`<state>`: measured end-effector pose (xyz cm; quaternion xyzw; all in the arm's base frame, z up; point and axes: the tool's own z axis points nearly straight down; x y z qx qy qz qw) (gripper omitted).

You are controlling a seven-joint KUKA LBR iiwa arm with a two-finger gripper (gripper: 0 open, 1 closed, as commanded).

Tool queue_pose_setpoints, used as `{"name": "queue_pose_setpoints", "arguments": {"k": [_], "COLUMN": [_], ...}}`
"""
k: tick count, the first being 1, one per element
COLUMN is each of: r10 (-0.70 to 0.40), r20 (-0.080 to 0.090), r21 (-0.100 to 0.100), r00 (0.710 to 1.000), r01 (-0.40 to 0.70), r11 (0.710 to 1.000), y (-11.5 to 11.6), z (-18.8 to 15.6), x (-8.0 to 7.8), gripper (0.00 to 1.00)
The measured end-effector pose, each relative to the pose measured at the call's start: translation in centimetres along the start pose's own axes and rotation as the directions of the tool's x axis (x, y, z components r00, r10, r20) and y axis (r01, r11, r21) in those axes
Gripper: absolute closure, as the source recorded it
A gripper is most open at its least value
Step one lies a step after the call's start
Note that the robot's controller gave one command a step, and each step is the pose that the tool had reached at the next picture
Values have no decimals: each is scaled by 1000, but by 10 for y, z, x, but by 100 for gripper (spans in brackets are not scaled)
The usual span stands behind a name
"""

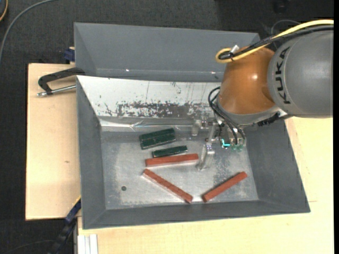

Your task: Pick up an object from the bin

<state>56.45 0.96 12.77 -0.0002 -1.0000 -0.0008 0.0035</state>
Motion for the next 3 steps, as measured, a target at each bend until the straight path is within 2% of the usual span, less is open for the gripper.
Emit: {"name": "queue_pose_setpoints", "arguments": {"k": [1, 2, 3], "r10": [-2, 0, 27], "r20": [1, 7, 23], "r21": [-1, 0, -2], "r00": [1000, 1000, 999], "r01": [2, 0, -27], "r11": [1000, 1000, 1000], "y": [22, 21, 49], "z": [61, 57, -208], "x": [5, 4, 6], "gripper": [0, 100, 100]}}
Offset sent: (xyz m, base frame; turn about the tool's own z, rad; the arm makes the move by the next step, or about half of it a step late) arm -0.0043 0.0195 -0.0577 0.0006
